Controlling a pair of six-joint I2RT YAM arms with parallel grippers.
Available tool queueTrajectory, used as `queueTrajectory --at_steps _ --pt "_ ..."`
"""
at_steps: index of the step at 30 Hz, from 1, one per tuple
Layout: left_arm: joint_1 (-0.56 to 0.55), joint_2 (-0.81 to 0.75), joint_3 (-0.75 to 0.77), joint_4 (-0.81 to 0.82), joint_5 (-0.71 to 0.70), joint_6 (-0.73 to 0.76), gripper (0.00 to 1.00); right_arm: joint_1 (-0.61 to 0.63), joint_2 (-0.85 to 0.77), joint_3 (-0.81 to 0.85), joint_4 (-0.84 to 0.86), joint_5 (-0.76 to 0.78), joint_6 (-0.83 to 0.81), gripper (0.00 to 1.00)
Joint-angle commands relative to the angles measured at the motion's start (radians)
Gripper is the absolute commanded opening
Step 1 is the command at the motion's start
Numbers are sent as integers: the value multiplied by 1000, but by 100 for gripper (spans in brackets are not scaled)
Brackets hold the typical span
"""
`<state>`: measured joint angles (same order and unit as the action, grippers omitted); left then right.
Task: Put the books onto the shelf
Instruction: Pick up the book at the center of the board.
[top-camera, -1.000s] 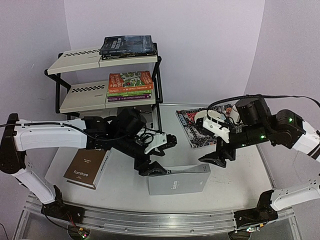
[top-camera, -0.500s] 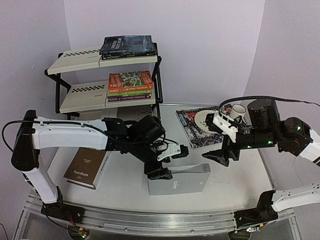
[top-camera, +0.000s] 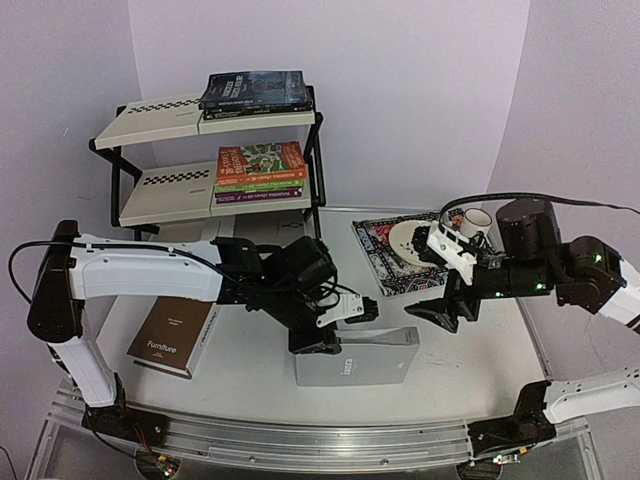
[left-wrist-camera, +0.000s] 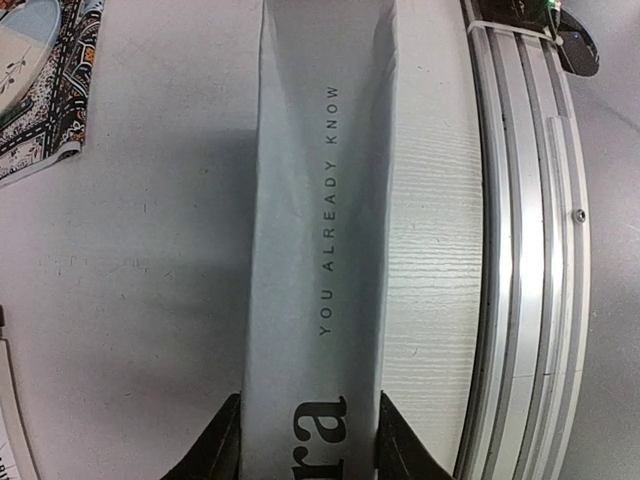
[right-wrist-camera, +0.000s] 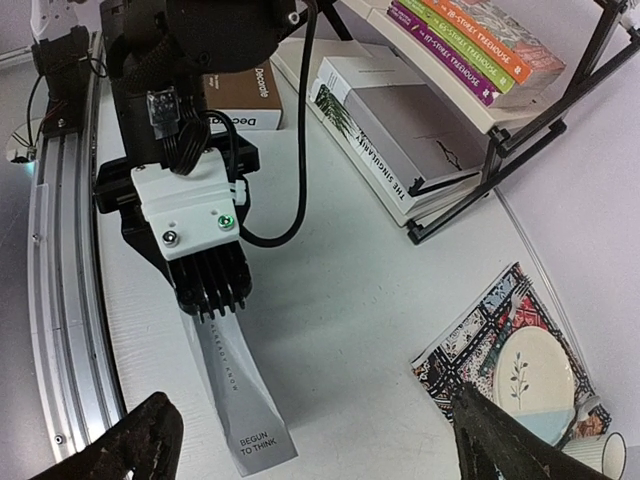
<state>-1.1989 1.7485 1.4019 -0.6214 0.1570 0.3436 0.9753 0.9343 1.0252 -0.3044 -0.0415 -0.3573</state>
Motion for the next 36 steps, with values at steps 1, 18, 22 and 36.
queueTrajectory --at_steps 1,18,22,36 --pt "-6 -25 57 -28 -37 8 34 -4 6 1 39 22 13 95" --pt "-7 -289 4 -54 -380 38 17 -5 79 -61 237 488 273 98" --pt "-7 -362 4 -79 -456 44 16 -7 92 -80 283 622 328 98" --pt "-7 -528 121 -110 -672 155 15 -17 -28 -201 462 843 312 98"
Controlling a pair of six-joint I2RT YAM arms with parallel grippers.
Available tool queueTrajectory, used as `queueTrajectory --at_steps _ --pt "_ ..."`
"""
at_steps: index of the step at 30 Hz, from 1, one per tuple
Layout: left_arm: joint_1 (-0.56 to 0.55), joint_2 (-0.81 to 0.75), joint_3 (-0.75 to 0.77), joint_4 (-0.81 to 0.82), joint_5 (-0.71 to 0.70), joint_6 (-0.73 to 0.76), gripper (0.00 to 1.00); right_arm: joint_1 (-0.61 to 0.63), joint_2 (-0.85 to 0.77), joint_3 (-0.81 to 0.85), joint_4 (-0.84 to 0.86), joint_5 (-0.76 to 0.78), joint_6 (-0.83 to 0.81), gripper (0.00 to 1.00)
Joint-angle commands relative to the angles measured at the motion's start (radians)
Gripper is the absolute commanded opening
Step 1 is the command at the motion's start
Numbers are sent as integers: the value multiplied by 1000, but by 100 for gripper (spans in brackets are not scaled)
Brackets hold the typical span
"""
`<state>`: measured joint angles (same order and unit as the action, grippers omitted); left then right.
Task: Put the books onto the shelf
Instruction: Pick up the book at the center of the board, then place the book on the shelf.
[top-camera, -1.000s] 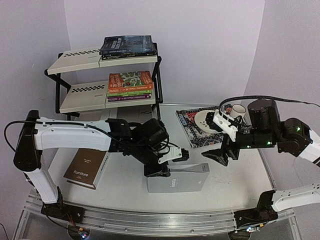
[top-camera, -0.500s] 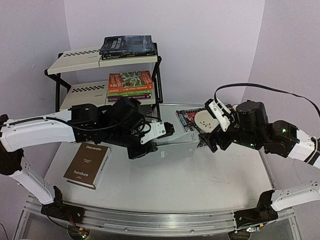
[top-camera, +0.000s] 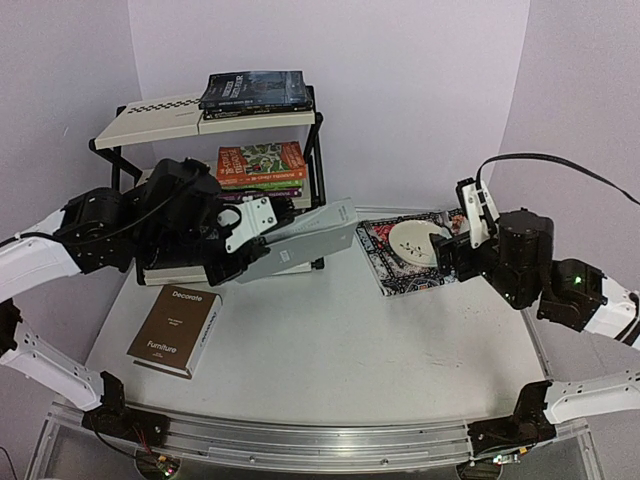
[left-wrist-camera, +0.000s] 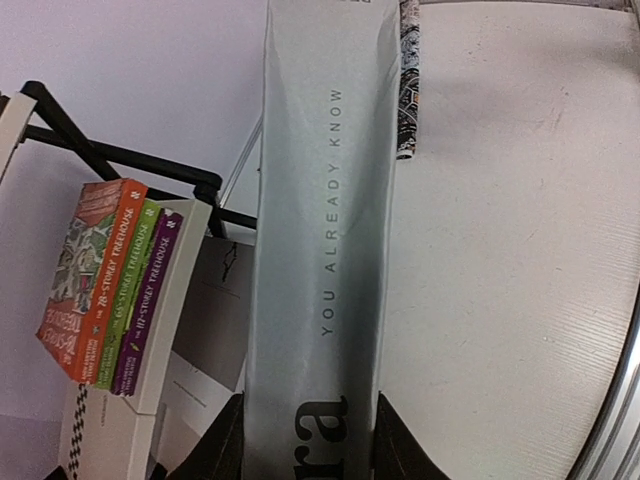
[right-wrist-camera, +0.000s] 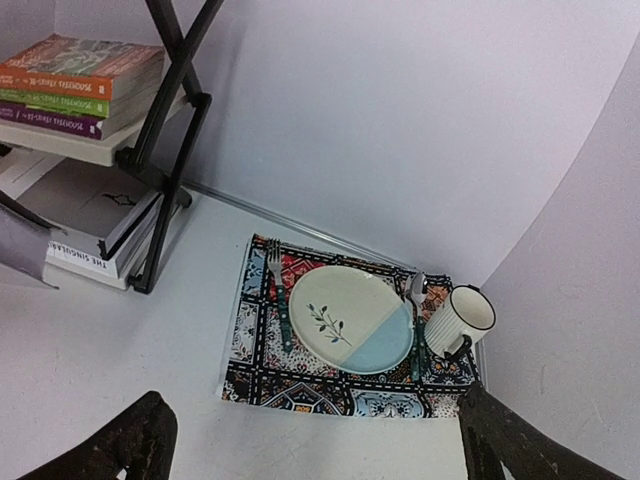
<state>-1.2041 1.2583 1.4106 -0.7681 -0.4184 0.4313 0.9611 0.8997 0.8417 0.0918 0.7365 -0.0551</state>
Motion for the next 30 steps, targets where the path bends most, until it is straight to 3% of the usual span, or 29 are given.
queueTrajectory --at_steps 1,7,11,22,30 --pt "-2 -35 141 41 -106 87 15 -4 14 -18 68 63 11 98" --pt "-2 -15 288 166 -132 254 17 -4 55 -9 77 45 11 98" --pt "-1 1 336 346 -154 386 16 -8 68 -3 89 30 7 98" --pt "-1 20 340 819 -167 821 14 -14 72 -2 95 3 -5 98" --pt "0 18 359 931 -278 1088 13 -23 69 8 100 -15 -20 98"
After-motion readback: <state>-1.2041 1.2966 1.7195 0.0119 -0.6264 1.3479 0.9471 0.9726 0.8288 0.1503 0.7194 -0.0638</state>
